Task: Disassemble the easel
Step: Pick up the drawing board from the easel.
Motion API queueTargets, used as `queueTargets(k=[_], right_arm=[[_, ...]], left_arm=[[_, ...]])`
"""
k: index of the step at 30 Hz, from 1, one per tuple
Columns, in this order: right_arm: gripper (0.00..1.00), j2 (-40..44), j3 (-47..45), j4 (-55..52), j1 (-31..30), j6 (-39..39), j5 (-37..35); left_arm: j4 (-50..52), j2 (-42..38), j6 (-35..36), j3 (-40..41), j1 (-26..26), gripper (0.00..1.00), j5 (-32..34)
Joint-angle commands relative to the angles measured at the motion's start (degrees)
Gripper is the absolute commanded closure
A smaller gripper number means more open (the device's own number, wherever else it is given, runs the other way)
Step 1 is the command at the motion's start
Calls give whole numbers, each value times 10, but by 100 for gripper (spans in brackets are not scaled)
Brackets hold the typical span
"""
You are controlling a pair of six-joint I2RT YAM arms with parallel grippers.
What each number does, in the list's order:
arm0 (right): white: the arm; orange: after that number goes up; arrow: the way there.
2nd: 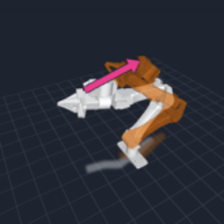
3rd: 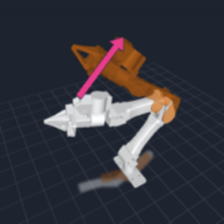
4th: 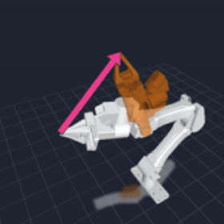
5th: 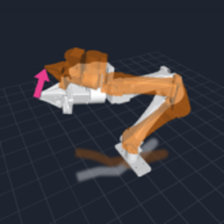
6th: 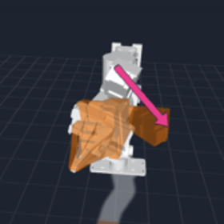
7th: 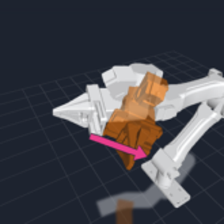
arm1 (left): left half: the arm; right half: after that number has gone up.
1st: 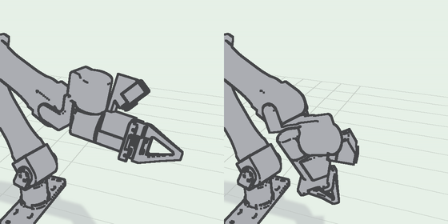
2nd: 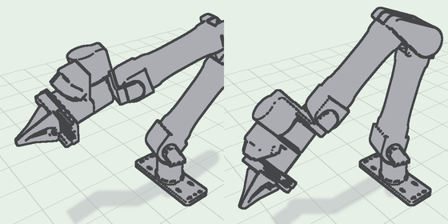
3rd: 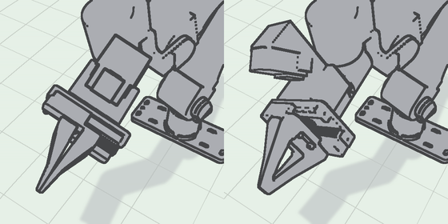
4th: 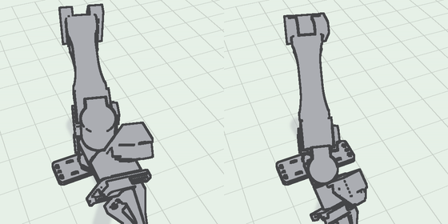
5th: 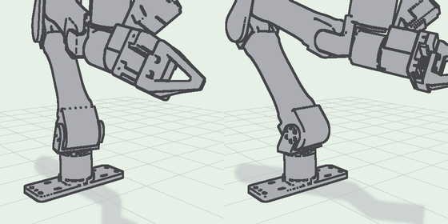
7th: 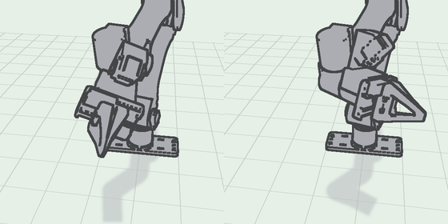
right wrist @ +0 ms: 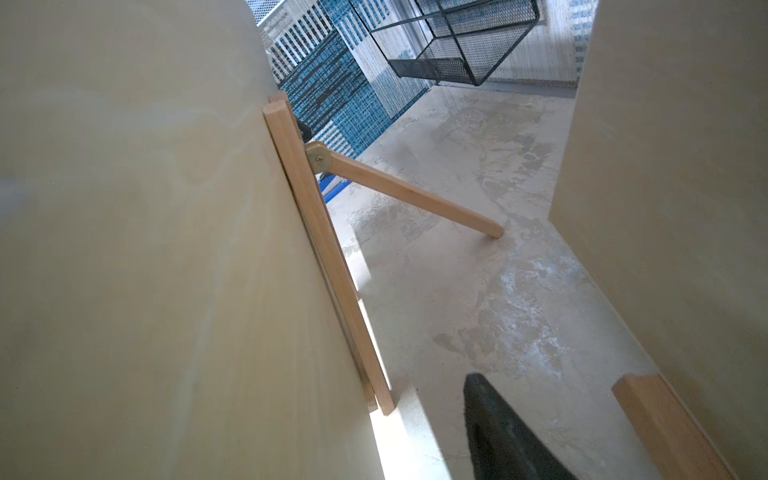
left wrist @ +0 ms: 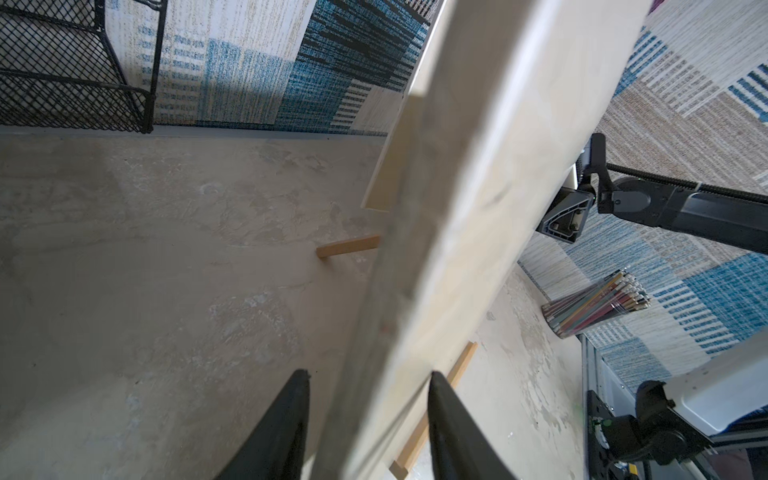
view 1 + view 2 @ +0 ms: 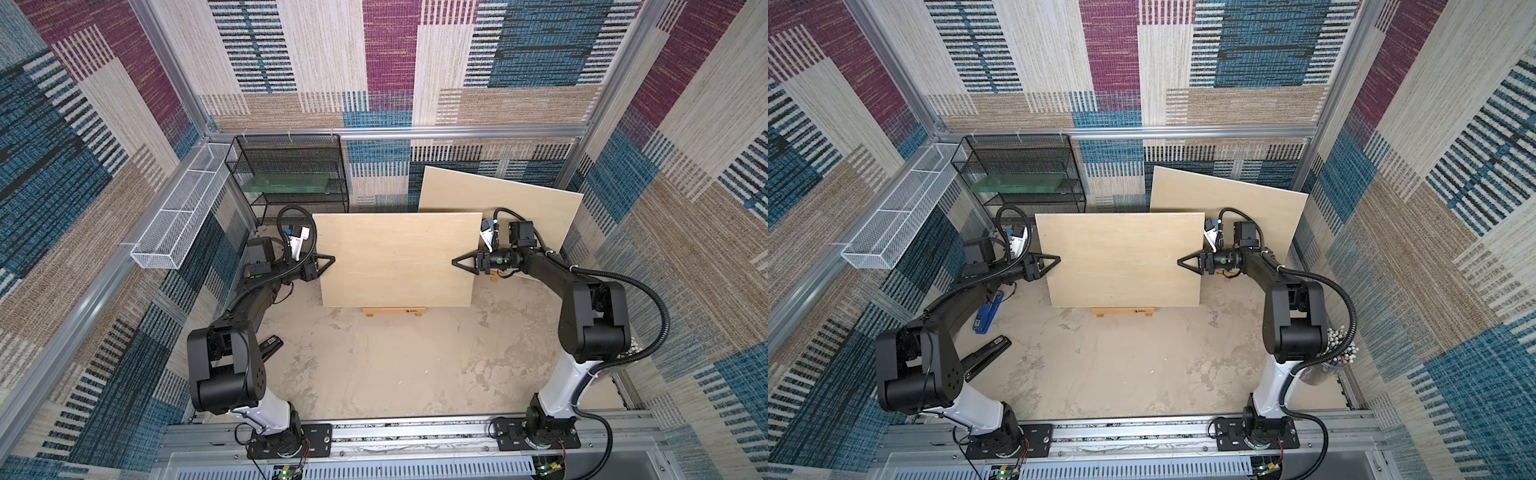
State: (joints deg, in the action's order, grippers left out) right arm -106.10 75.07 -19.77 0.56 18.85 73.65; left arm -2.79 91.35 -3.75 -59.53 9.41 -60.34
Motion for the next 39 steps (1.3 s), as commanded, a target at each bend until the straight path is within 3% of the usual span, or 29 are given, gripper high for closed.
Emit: queueTargets(k=[1,8,15,26,39], right_arm=[[33,-14,28,-71,0,89,53],[44,-39,62,-164,-4,176,75],[54,-29,66,-154,-5,166,53],[66,5,72,-114,-15,116,6],[72,79,79,-138,-18,56,-51]], left_arm=[[-11,5,-39,-9,2,63,-18],[-84,32,-101,-12,2,71,-68],[-99,30,-112,-23,4,90,-71],[-136,28,-146,-23,4,96,-74],[-78,-70,-147,-15,3,100,-49]])
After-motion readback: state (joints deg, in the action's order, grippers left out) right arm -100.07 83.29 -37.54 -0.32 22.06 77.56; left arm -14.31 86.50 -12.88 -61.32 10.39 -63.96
